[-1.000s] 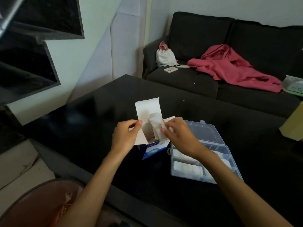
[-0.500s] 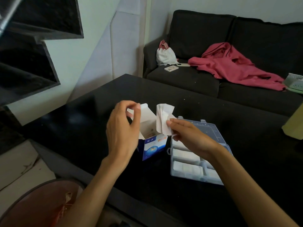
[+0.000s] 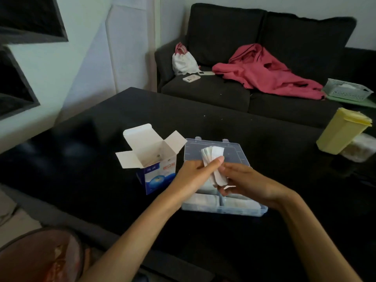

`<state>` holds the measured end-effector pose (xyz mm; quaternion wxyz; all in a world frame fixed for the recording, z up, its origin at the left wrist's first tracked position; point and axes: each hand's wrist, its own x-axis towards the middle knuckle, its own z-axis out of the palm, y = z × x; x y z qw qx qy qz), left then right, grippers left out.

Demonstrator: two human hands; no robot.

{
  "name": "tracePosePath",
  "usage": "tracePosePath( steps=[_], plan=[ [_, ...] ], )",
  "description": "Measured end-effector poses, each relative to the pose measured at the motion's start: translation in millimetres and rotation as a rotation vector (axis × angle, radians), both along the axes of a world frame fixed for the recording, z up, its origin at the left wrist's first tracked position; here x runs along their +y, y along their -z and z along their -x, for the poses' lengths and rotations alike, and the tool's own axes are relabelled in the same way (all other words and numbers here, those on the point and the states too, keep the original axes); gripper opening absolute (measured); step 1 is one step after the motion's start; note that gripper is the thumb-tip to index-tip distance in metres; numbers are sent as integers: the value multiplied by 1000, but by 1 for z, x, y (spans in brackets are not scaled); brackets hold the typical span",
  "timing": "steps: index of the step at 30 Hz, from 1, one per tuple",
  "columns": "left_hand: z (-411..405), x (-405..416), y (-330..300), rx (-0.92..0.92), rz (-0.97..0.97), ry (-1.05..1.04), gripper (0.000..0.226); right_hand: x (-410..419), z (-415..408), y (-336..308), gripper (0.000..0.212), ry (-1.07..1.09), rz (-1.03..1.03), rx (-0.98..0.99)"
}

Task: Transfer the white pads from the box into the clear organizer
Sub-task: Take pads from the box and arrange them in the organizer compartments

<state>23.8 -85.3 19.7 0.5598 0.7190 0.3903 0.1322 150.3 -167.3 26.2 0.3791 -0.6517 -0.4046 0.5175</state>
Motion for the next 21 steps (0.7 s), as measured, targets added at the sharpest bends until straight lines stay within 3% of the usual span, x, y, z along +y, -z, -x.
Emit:
tracePosePath(
  steps=[4,7,11,13,14,18,21],
  plan=[
    [-11,-11,10,-201,107,11,31,-5,-4,4,27,9,40,46],
    [-12,-12,13,-226,187,-74,24,-5,-5,2,26,44,52,23],
    [-17,-11,21,-248,268,-197,28,-1,0,13,15,185,7,-357],
    [-20,-12,24,-243,292,-247,25,1,-3,24,23,336,-64,-587],
    [-22,-12,25,-243,329,-264,25,2,-5,28,26,401,-106,-592],
    [-26,-9,25,-263,552,-221,23,0,-10,29,30,424,-134,-95],
    [-26,-9,22,-322,674,-129,18,-4,-15,32,27,477,-111,-20]
  ],
)
